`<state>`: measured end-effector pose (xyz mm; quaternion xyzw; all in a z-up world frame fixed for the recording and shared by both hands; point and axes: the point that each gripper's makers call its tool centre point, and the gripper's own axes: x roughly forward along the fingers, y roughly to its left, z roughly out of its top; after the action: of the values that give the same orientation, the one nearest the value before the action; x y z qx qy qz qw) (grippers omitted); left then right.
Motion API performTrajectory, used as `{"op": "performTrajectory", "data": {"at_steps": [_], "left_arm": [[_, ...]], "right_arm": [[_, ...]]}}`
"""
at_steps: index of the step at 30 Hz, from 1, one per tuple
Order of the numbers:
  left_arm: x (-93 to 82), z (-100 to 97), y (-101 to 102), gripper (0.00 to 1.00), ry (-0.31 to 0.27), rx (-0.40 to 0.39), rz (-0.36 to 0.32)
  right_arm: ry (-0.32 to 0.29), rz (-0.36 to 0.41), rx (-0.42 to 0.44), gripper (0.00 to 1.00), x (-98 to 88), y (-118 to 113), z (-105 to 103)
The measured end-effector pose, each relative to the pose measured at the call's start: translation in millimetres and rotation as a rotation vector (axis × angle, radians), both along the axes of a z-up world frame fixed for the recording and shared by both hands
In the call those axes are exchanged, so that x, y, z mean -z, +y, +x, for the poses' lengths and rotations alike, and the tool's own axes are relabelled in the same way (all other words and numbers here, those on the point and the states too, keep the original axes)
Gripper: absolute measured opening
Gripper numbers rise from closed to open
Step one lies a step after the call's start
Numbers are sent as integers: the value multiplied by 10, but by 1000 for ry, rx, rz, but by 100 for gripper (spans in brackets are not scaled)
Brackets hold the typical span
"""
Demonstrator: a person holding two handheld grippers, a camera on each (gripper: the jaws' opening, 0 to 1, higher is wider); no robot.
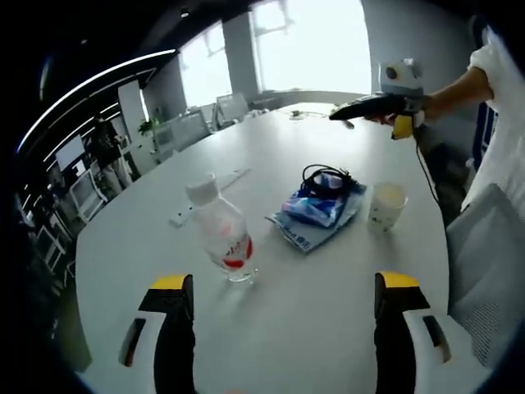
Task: Arrange the tabletop items into an orderly group along one side of the table until the central work area is clear of visible clutter.
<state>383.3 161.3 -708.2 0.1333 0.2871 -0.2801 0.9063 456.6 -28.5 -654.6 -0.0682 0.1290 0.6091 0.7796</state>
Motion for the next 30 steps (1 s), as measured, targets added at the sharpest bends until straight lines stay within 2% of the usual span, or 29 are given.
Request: {"op": "performTrajectory", "data": {"at_steps": [9, 14, 23, 26, 30], "left_arm": [[-24, -103, -128, 88, -10, -10, -14], [-36, -176, -195, 88, -7, 0, -7], [-95, -238, -283, 87, -16, -4, -10], [-146, -247, -316, 86, -26, -14, -22], [-223, -246, -374, 86, -51, -61, -90]], "right_arm": [[1, -5, 57, 79, 13, -373, -105], [-1, -13, 75, 79, 19, -503, -148], [-7, -10, 104, 79, -17, -592, -213], [-16, 2, 136, 78, -76, -650, -192], [-10, 22, 188, 78, -124, -729, -133]]}}
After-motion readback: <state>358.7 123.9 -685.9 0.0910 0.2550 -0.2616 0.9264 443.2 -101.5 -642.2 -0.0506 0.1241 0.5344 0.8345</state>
